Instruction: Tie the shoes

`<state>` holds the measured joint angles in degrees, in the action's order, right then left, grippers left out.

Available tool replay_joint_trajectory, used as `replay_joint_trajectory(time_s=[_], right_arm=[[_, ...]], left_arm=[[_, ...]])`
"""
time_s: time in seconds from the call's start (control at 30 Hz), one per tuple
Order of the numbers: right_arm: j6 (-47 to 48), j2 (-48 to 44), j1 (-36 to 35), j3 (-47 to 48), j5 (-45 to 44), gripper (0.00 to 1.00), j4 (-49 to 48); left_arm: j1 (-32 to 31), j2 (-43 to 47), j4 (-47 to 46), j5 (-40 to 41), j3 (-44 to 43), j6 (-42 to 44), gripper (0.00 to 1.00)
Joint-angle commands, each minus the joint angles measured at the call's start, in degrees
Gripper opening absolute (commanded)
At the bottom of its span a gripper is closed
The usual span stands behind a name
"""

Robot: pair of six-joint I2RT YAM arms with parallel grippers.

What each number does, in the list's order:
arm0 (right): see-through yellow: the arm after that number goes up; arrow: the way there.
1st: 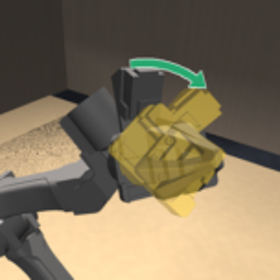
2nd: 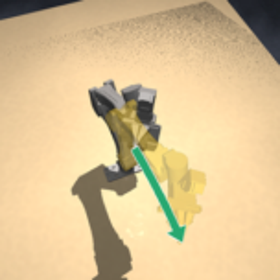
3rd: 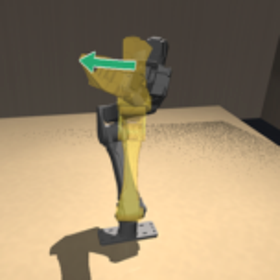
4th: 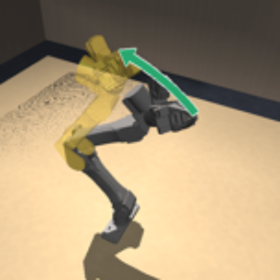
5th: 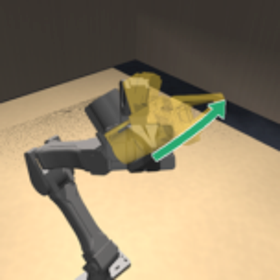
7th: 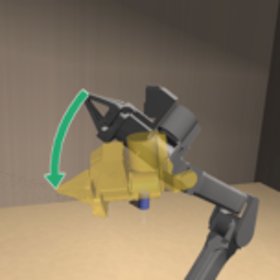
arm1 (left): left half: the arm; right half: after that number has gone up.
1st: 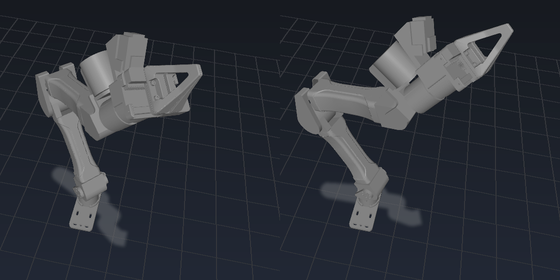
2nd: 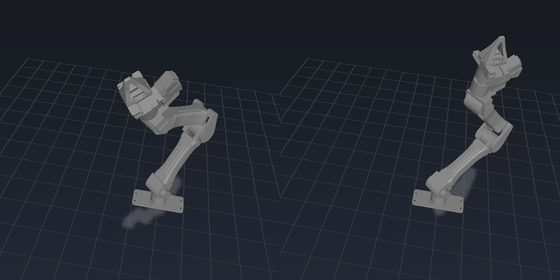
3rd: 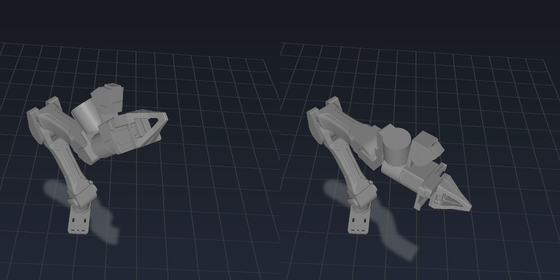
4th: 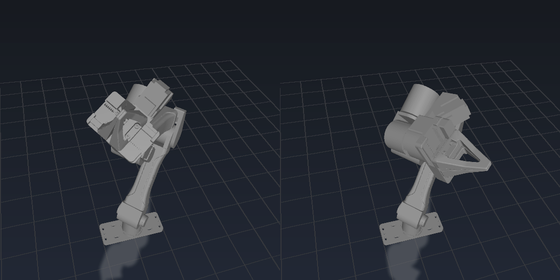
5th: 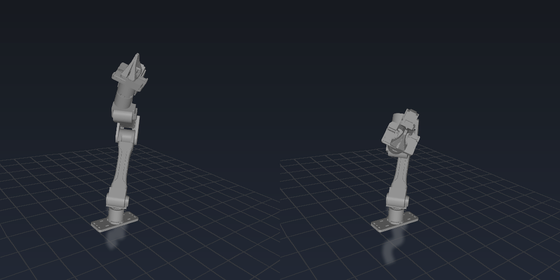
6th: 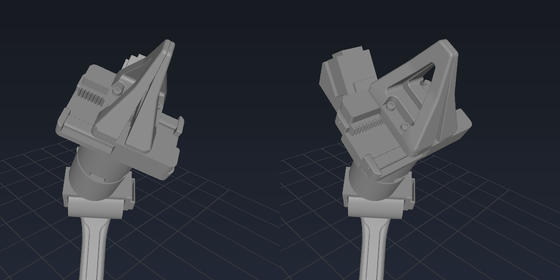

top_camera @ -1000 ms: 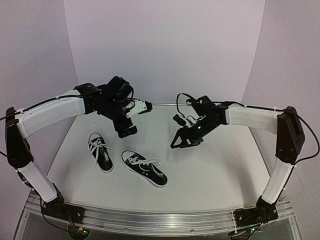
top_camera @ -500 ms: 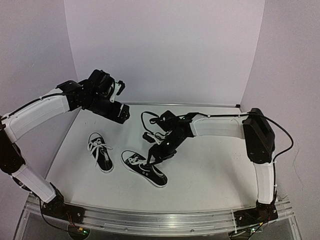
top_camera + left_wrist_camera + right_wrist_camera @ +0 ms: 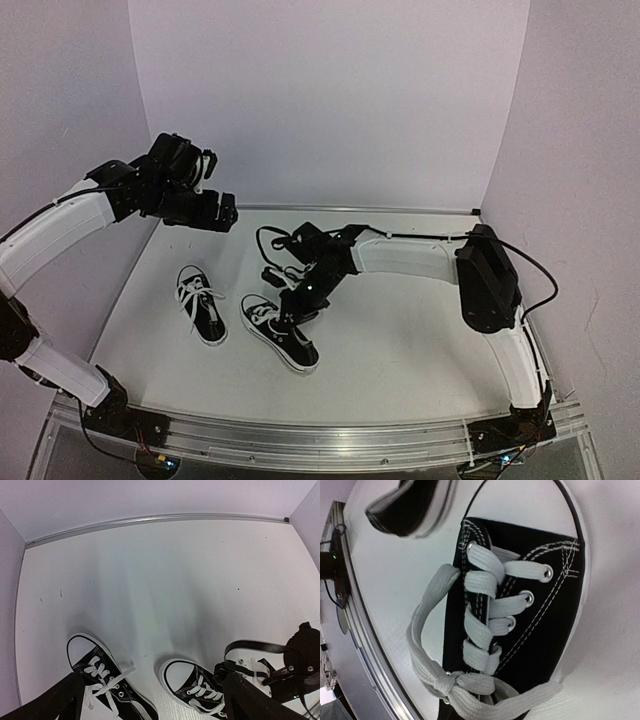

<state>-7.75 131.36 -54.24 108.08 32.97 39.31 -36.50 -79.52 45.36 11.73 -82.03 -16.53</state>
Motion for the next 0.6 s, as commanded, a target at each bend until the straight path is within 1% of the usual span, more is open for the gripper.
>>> replay_joint_trajectory(time_s=[0.0,0.1,0.2,0.3,0.4,0.57], right_arm=[[-6.61,1.69,1.13,13.01,3.28,0.0,-3.97],[-9.66,7.23,1.33,22.32,3.66,0.0,-5.22],[-12.31,14.63,1.49,32.24,4.45,0.0,-5.04],[-13.9,19.64,1.87,38.09,3.41,0.0,-5.55],[-14.3,21.91,2.11,39.28,0.48,0.0,-7.1],[-15.67,23.01,2.12,35.32,-1.04,0.0,-13.86]], left_arm=[[1.64,-0.66,-0.23,1.05,-3.44,0.06,1.0],[1.98,-1.8,0.96,1.08,-4.63,1.44,1.0],[2.41,-2.54,1.51,0.59,-5.56,2.33,0.99],[3.07,-3.05,1.48,0.14,-6.39,2.85,0.99],[3.51,-3.5,1.47,-0.18,-6.73,3.22,1.0],[4.26,-4.15,1.87,-0.82,-6.68,3.85,0.99]])
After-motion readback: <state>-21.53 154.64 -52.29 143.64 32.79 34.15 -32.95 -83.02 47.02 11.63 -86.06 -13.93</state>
